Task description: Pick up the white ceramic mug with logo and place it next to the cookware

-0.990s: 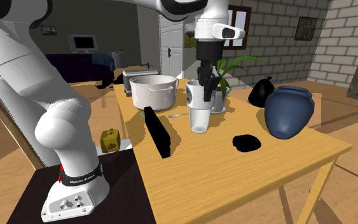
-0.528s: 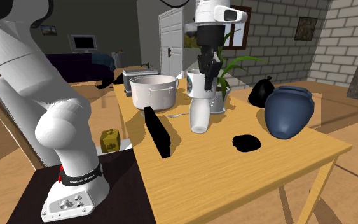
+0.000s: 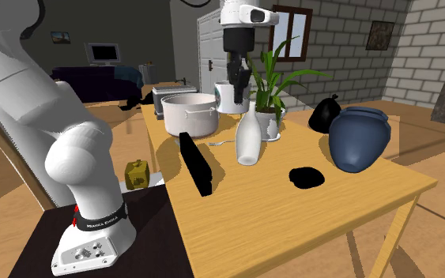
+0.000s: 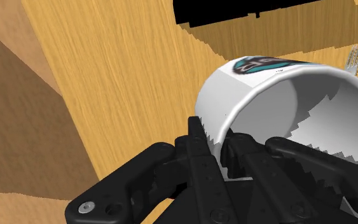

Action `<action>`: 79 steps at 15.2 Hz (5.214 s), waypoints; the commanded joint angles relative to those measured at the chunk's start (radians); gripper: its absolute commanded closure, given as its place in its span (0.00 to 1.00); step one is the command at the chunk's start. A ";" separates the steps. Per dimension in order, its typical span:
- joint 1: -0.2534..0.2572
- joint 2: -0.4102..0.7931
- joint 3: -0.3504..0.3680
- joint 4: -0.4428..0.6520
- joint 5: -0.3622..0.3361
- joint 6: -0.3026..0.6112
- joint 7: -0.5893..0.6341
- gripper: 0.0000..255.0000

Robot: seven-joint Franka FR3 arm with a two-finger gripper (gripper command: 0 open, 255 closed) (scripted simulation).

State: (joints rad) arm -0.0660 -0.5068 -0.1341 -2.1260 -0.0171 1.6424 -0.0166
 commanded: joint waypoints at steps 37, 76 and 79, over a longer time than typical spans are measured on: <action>0.206 -0.335 0.571 -0.298 0.367 0.029 0.605 1.00; 0.250 -0.185 0.777 -0.721 0.547 0.599 0.563 1.00; 0.250 -0.185 0.777 -0.721 0.547 0.599 0.563 1.00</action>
State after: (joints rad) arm 0.1839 -0.6930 0.6423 -2.8457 0.5288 2.2399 0.5467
